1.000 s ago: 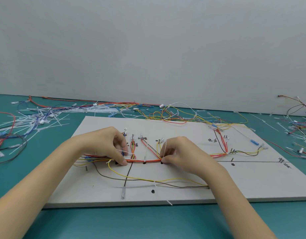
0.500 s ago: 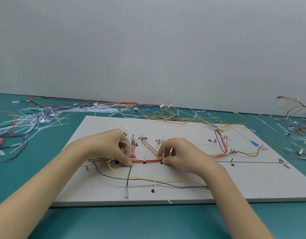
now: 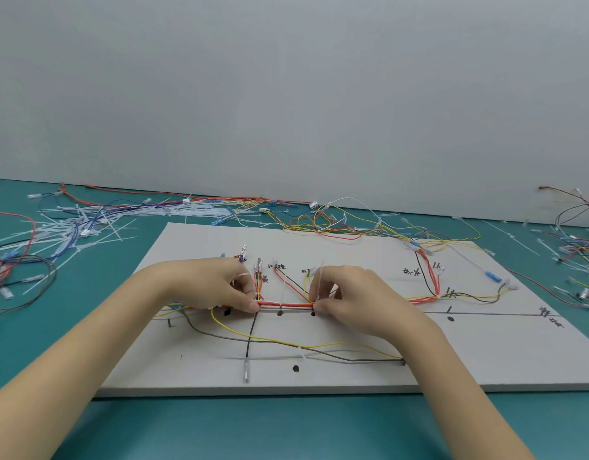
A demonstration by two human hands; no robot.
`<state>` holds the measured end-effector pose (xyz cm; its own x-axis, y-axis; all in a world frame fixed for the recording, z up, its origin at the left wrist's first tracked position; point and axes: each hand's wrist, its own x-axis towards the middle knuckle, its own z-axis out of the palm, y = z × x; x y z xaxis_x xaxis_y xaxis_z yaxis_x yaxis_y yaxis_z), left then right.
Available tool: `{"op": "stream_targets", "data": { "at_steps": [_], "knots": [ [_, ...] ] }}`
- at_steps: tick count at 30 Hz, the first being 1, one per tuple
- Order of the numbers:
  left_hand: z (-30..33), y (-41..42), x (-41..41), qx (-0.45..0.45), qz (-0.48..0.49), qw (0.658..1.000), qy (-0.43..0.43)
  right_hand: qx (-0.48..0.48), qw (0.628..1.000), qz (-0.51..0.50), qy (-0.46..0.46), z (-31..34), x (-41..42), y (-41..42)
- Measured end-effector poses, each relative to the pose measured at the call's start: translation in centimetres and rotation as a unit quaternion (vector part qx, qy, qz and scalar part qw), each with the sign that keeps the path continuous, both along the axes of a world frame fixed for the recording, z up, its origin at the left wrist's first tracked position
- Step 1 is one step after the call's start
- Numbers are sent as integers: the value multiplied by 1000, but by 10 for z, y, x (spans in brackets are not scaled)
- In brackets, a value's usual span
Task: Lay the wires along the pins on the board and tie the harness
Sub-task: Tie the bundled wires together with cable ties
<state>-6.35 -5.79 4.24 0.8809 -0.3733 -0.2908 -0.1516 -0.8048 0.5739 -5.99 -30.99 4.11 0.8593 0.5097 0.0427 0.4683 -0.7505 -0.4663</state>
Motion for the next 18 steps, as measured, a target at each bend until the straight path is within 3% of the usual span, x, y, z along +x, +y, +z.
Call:
{"op": "stream_targets", "data": {
  "at_steps": [6,12,18],
  "knots": [
    [2,-3,-3,38,4,999,-15,9,1000,22,18,-2,2,1],
    [1,-1,0,-5,3,1000,-23,55,998,8,30,-5,4,0],
    [-3,1,2,-56,14,998,3,129,992,2,-16,-1,8,-1]
  ]
}}
